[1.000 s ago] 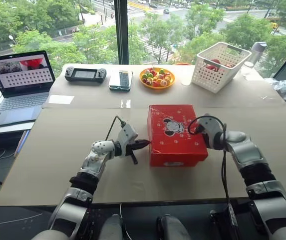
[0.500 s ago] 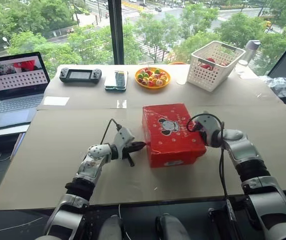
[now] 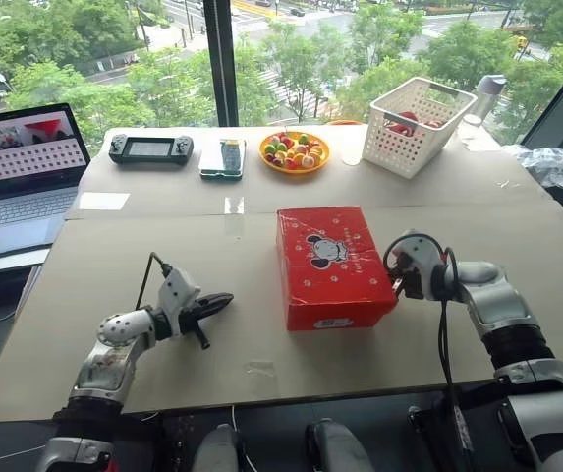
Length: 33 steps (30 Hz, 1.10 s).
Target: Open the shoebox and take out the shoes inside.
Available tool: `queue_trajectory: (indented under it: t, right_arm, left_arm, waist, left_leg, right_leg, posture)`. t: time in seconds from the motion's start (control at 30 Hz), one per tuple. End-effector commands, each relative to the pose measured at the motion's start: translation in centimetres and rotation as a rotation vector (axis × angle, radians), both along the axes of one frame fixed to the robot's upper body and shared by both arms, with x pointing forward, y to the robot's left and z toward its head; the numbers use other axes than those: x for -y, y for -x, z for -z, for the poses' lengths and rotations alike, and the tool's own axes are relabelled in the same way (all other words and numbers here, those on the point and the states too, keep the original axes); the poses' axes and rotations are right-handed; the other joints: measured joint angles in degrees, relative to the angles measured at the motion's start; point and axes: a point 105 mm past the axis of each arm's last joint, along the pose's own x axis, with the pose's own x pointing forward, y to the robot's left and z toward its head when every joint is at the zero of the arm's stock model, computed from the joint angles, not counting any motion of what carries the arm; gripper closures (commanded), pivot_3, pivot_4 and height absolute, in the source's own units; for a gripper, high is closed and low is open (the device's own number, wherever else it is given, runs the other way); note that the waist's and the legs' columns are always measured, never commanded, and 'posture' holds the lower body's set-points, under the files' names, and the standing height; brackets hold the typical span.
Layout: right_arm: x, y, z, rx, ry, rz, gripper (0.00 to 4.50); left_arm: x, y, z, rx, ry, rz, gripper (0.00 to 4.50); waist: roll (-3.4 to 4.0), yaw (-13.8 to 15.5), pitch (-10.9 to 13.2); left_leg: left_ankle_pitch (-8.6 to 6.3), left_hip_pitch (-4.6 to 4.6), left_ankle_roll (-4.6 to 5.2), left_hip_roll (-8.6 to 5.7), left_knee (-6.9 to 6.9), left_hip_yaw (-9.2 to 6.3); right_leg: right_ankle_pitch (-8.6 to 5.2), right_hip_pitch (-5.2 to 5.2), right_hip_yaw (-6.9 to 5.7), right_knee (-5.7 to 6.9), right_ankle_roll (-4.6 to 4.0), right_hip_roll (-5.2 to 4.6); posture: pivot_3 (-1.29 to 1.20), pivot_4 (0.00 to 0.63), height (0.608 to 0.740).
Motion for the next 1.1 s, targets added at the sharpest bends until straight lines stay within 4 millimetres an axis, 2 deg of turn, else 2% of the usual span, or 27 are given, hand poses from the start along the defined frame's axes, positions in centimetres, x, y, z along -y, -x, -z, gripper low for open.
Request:
queue_trajectory:
  t: [0.03,0.17,0.43,0.57,0.73,0.83,0.9,1.03,1.07,1.1]
  right_arm:
    - [-0.3,-0.3,-3.6,0.024,-0.187,-0.028,4.45]
    - [-0.8,0.2,-5.2,-0.008,-0.298,-0.084,4.45]
    - [-1.4,0.0,-5.3,-0.016,-0.304,-0.093,4.45]
    - [-2.5,0.1,-6.0,0.005,-0.245,-0.147,4.45]
    - [-4.5,0.4,-8.3,0.083,-0.034,-0.287,4.45]
    - [-6.9,0.8,-11.2,0.181,0.094,-0.415,4.45]
    - [-10.1,0.6,-14.9,0.294,0.117,-0.484,4.45]
    - [-16.9,-0.5,-22.4,0.491,0.042,-0.476,4.45]
    - [-18.7,-0.6,-24.1,0.524,-0.013,-0.461,4.45]
    - [-21.4,-0.4,-26.6,0.56,-0.119,-0.438,4.45]
  left_arm:
    - [0.9,0.8,0.0,-0.014,0.002,0.037,4.5]
    - [1.4,1.1,0.1,-0.015,0.014,0.032,4.5]
    - [1.9,1.6,0.3,-0.021,0.007,0.046,4.5]
    - [2.1,2.0,0.3,-0.024,0.01,0.047,4.5]
    - [1.7,2.5,0.1,-0.031,0.011,0.02,4.5]
    - [1.0,2.7,-0.1,-0.029,0.01,-0.022,4.5]
    - [0.6,3.0,-0.1,-0.032,0.01,-0.051,4.5]
    - [0.8,4.2,0.0,-0.051,0.021,-0.075,4.5]
    - [0.9,4.5,0.0,-0.057,0.026,-0.077,4.5]
    - [1.0,5.0,0.0,-0.065,0.028,-0.073,4.5]
  waist:
    - [0.01,0.0,0.0]
    - [0.1,0.1,0.1]
    - [0.1,0.5,0.1]
    - [0.11,0.4,0.1]
    - [0.23,0.2,0.1]
    - [0.24,0.2,0.1]
    - [0.35,-0.3,0.2]
    - [0.51,-1.3,0.3]
    - [0.51,-1.4,0.3]
    - [0.51,-1.4,0.3]
  left_leg:
    - [0.0,0.0,0.0,0.0,0.01,0.0]
    - [0.0,-0.01,0.0,-0.02,0.02,-0.01]
    - [0.0,-0.06,0.0,-0.02,0.01,0.04]
    - [0.0,-0.07,0.0,-0.02,0.01,0.04]
    - [0.0,-0.1,0.0,0.01,0.0,0.03]
    - [0.0,-0.11,-0.01,0.02,-0.01,0.04]
    - [0.0,-0.11,-0.01,0.03,-0.04,0.04]
    - [0.0,-0.09,-0.01,0.1,-0.1,0.0]
    - [0.0,-0.06,-0.01,0.11,-0.18,0.0]
    - [0.0,-0.03,-0.02,0.09,-0.33,0.02]
  right_leg:
    - [-0.01,-0.01,0.0,0.03,0.01,0.0]
    - [-0.03,-0.09,0.12,0.05,0.16,0.0]
    - [0.02,-0.17,0.12,0.04,-0.02,0.01]
    - [0.01,-0.2,0.14,0.06,0.02,0.01]
    - [0.0,-0.33,0.21,0.12,0.02,0.02]
    - [-0.05,-0.37,0.18,0.13,0.06,0.04]
    - [-0.07,-0.38,0.18,0.13,0.03,0.04]
    - [-0.02,-0.56,0.27,0.28,-0.06,0.1]
    - [0.04,-0.59,0.27,0.3,-0.17,0.12]
    - [0.09,-0.6,0.23,0.3,-0.35,0.09]
  posture:
    - [0.0,0.15,0.738]
    - [0.0,0.15,0.738]
    - [0.0,0.15,0.738]
    - [0.0,0.15,0.738]
    - [0.0,0.15,0.738]
    - [0.0,0.15,0.738]
    - [0.0,0.15,0.738]
    - [0.0,0.15,0.738]
    - [0.0,0.15,0.738]
    - [0.0,0.15,0.738]
